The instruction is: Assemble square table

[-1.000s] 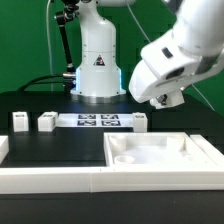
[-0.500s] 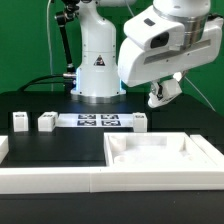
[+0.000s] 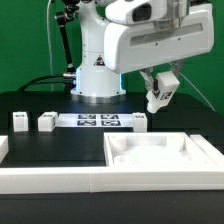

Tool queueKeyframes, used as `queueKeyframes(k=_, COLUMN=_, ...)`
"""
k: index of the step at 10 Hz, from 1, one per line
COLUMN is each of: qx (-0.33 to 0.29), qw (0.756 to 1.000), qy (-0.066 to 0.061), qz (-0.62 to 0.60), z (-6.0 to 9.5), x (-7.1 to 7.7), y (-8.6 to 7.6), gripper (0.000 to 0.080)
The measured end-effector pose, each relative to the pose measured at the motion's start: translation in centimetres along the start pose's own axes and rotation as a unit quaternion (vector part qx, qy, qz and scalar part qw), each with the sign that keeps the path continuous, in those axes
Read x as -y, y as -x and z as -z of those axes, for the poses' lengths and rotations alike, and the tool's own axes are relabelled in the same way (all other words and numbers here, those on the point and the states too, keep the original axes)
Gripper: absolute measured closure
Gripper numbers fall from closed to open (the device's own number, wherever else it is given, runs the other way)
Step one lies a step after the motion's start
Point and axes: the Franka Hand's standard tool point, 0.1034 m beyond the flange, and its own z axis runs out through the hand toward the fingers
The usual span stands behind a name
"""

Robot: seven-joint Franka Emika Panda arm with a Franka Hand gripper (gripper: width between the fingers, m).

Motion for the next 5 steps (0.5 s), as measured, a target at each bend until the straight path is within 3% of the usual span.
queueKeyframes(k=3, qx=-0.079, qw=0.997, qy=0.022, qz=0.000, z=-0.4, x=-1.1, y=0.0, gripper=0.0511)
queueKeyframes(k=5, qx=-0.086, qw=0.996, qy=0.014, qz=-0.007, z=-0.9, x=-2.0, y=-1.0, gripper=0.0511)
